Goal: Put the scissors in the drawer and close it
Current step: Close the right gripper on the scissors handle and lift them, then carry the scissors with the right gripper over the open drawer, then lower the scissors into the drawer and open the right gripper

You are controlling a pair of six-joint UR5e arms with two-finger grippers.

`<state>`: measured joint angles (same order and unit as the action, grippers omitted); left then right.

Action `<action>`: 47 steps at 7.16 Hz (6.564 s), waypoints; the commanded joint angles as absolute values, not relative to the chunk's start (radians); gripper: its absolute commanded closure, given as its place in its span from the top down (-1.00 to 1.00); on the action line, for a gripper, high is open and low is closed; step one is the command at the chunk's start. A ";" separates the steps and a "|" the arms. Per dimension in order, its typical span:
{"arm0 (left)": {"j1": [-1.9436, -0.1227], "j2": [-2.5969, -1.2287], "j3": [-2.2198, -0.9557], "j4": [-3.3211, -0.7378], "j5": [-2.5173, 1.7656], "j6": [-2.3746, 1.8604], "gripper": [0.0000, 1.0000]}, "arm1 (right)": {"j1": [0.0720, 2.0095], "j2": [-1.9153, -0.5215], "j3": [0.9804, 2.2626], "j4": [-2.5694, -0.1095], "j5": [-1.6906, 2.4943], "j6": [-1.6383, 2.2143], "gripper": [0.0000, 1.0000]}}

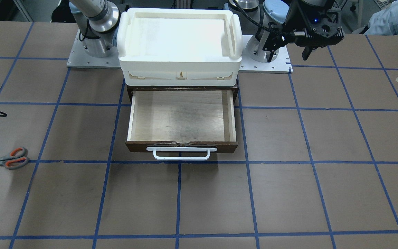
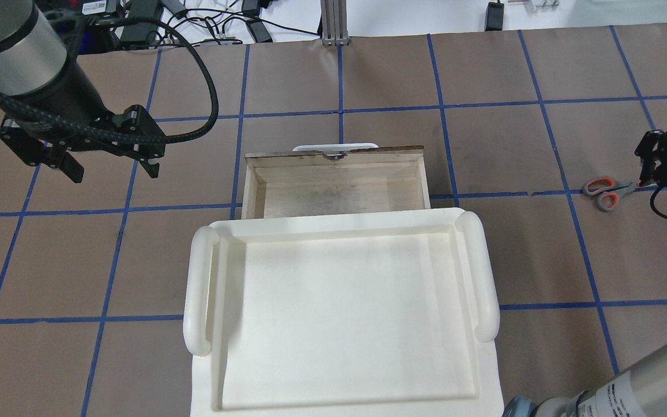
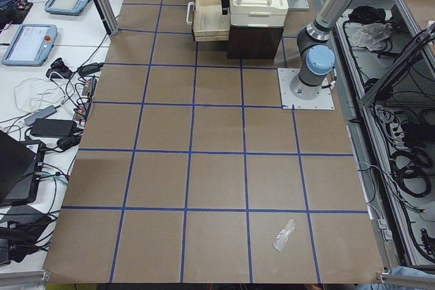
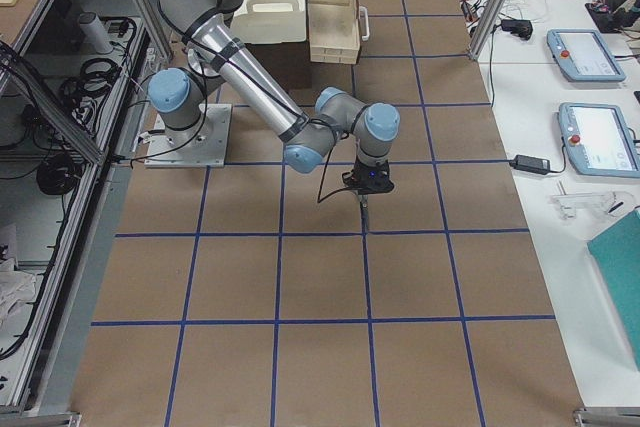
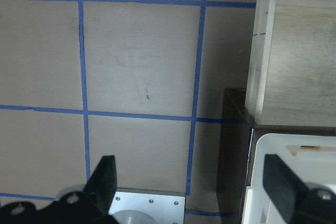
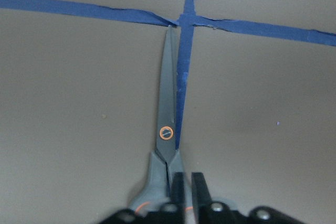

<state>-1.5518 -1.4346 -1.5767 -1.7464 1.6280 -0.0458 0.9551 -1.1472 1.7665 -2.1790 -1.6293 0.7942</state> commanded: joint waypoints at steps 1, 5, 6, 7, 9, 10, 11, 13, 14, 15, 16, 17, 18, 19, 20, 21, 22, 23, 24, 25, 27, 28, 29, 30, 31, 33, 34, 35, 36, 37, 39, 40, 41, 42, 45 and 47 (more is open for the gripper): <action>-1.552 -1.434 -1.577 -1.744 1.625 -0.045 1.00 | 0.956 -1.129 1.767 -2.197 -1.669 0.710 1.00; -1.552 -1.436 -1.578 -1.743 1.621 -0.044 1.00 | 0.954 -1.086 1.766 -2.268 -1.646 0.713 1.00; -1.552 -1.436 -1.578 -1.744 1.621 -0.044 1.00 | 0.954 -1.068 1.766 -2.285 -1.614 0.812 1.00; -1.552 -1.436 -1.578 -1.744 1.621 -0.044 1.00 | 0.954 -1.068 1.767 -2.278 -1.605 0.842 1.00; -1.552 -1.436 -1.578 -1.744 1.621 -0.044 1.00 | 0.956 -1.066 1.770 -2.263 -1.605 0.844 0.81; -1.552 -1.436 -1.578 -1.744 1.621 -0.044 1.00 | 0.956 -1.065 1.772 -2.263 -1.605 0.841 0.57; -1.552 -1.436 -1.578 -1.744 1.621 -0.044 1.00 | 0.956 -1.063 1.773 -2.258 -1.603 0.844 0.45; -1.552 -1.437 -1.578 -1.737 1.621 -0.044 1.00 | 0.956 -1.057 1.773 -2.258 -1.571 0.844 0.13; -1.552 -1.437 -1.578 -1.736 1.621 -0.044 1.00 | 0.956 -1.057 1.773 -2.258 -1.571 0.844 -0.06; -1.552 -1.437 -1.578 -1.740 1.621 -0.044 1.00 | 0.956 -1.057 1.773 -2.260 -1.571 0.844 -0.26; -1.552 -1.437 -1.578 -1.738 1.621 -0.044 1.00 | 0.956 -1.058 1.773 -2.260 -1.571 0.844 -0.39; -1.552 -1.437 -1.578 -1.741 1.623 -0.044 1.00 | 0.956 -1.061 1.773 -2.260 -1.571 0.844 -0.40; -1.552 -1.437 -1.578 -1.738 1.621 -0.044 1.00 | 0.956 -1.065 1.773 -2.260 -1.572 0.845 -0.42; -1.552 -1.436 -1.578 -1.743 1.621 -0.044 1.00 | 0.956 -1.068 1.773 -2.258 -1.572 0.847 -0.45; -1.552 -1.437 -1.578 -1.741 1.621 -0.044 1.00 | 0.956 -1.068 1.773 -2.258 -1.572 0.845 -0.50; -1.552 -1.437 -1.578 -1.743 1.621 -0.044 1.00 | 0.956 -1.074 1.773 -2.258 -1.572 0.847 -0.63; -1.552 -1.437 -1.578 -1.741 1.621 -0.044 1.00 | 0.956 -1.098 1.775 -2.240 -1.572 0.850 -0.68; -1.552 -1.437 -1.578 -1.743 1.623 -0.044 1.00 | 0.965 -1.139 1.770 -2.205 -1.547 0.877 -0.77; -1.552 -1.437 -1.578 -1.743 1.623 -0.044 1.00 | 0.986 -1.210 1.769 -2.162 -1.513 0.887 -0.81; -1.552 -1.437 -1.578 -1.744 1.623 -0.044 1.00 | 1.033 -1.250 1.764 -2.149 -1.514 0.891 -0.81; -1.552 -1.437 -1.578 -1.744 1.623 -0.044 1.00 | 1.191 -1.346 1.706 -2.039 -1.514 0.990 -0.84; -1.552 -1.437 -1.578 -1.746 1.623 -0.044 1.00 | 1.269 -1.371 1.660 -1.945 -1.519 1.055 -0.87; -1.552 -1.437 -1.578 -1.746 1.623 -0.044 1.00 | 1.345 -1.408 1.643 -1.910 -1.517 1.098 -0.88; -1.552 -1.437 -1.578 -1.746 1.623 -0.044 1.00 | 1.441 -1.440 1.646 -1.902 -1.525 1.185 -0.91; -1.552 -1.436 -1.578 -1.746 1.623 -0.044 1.00 | 1.530 -1.451 1.641 -1.904 -1.534 1.227 -0.93; -1.552 -1.436 -1.578 -1.747 1.624 -0.044 1.00 | 1.712 -1.450 1.631 -1.905 -1.555 1.402 -1.00; -1.552 -1.436 -1.578 -1.746 1.624 -0.044 1.00 | 1.805 -1.447 1.626 -1.916 -1.554 1.495 -1.00; -1.552 -1.436 -1.578 -1.746 1.624 -0.044 1.00 | 1.827 -1.434 1.625 -1.922 -1.543 1.553 -1.00; -1.552 -1.434 -1.578 -1.747 1.624 -0.044 1.00 | 1.854 -1.401 1.620 -1.963 -1.540 1.607 -1.00; -1.552 -1.436 -1.578 -1.747 1.624 -0.046 1.00 | 1.888 -1.355 1.609 -1.980 -1.539 1.653 -1.00; -1.552 -1.436 -1.578 -1.747 1.624 -0.045 1.00 | 1.942 -1.277 1.563 -2.036 -1.554 1.758 -1.00; -1.552 -1.436 -1.578 -1.747 1.624 -0.044 1.00 | 1.944 -1.276 1.562 -2.026 -1.555 1.788 -1.00; -1.552 -1.436 -1.578 -1.747 1.624 -0.044 1.00 | 1.944 -1.281 1.562 -2.001 -1.555 1.828 -1.00; -1.552 -1.434 -1.578 -1.747 1.624 -0.044 1.00 | 1.944 -1.290 1.562 -1.970 -1.557 1.880 -1.00; -1.552 -1.436 -1.578 -1.747 1.624 -0.044 1.00 | 1.963 -1.309 1.584 -1.930 -1.556 1.942 -1.00; -1.552 -1.434 -1.578 -1.747 1.624 -0.044 1.00 | 1.970 -1.310 1.607 -1.922 -1.540 1.939 -1.00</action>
<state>-1.5524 -1.4356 -1.5785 -1.7472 1.6245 -0.0445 1.9643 -1.3108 1.5921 -1.9243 -1.5531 1.9396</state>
